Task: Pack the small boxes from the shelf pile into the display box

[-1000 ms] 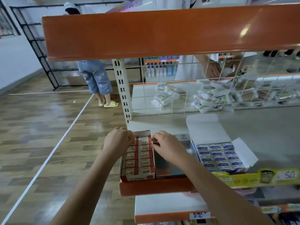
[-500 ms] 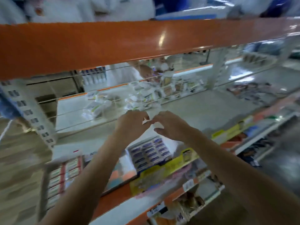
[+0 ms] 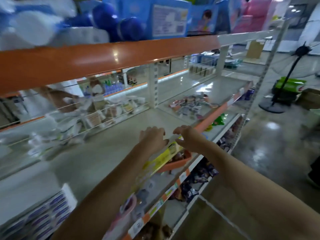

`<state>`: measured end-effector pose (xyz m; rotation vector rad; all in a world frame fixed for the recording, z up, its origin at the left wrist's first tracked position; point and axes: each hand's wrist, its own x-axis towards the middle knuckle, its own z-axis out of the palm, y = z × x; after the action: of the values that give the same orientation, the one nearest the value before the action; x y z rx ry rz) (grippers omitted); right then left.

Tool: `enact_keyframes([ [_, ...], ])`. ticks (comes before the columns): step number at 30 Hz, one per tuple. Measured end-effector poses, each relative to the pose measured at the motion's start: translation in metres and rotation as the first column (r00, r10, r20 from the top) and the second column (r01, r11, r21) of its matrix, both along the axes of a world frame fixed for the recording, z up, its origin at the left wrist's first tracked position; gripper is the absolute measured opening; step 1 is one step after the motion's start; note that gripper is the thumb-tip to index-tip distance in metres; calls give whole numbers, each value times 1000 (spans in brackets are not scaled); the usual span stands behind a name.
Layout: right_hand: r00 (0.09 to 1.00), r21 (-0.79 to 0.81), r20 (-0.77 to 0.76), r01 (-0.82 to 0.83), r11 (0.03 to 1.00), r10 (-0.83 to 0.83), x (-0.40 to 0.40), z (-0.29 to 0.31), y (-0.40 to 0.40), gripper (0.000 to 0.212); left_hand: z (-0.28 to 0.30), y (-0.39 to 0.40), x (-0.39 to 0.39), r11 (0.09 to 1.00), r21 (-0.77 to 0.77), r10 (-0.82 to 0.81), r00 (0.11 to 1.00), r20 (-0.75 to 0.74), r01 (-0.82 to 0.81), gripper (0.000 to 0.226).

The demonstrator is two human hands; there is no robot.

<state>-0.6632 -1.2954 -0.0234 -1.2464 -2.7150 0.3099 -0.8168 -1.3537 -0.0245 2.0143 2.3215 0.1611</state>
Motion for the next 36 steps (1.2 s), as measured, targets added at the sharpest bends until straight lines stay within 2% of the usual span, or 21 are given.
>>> enact_keyframes([
  [4, 997, -28, 39, 63, 998, -62, 41, -11, 51, 38, -13, 60, 40, 999, -16, -31, 998, 50, 32, 43],
  [8, 994, -95, -15, 103, 990, -105, 62, -24, 93, 36, -19, 117, 56, 1000, -15, -26, 996, 83, 27, 42],
  [13, 989, -73, -47, 134, 988, -138, 76, -36, 158, 34, -20, 200, 58, 999, 13, -46, 993, 106, 45, 34],
  [17, 985, -86, 11, 173, 981, -173, 73, -32, 220, 30, -23, 265, 54, 994, 60, -99, 993, 69, 95, 29],
  [20, 978, -71, 5, 210, 975, -210, 73, -33, 259, 38, -20, 308, 52, 992, 64, -113, 993, 37, 110, 33],
  [24, 971, -51, -14, 239, 970, -240, 78, -42, 301, 35, -20, 356, 52, 982, 106, -163, 986, 34, 159, 33],
  [28, 972, -28, -28, 233, 972, -234, 79, -44, 334, 36, -26, 387, 53, 987, 125, -110, 993, 39, 105, 38],
  [32, 976, 21, -112, 188, 982, -184, 70, -38, 370, 37, -35, 414, 50, 986, 153, -79, 996, 34, 73, 28],
  [36, 996, 124, -47, 79, 989, -74, 63, -38, 404, 37, -45, 427, 44, 987, 153, -50, 998, 27, 45, 31],
])
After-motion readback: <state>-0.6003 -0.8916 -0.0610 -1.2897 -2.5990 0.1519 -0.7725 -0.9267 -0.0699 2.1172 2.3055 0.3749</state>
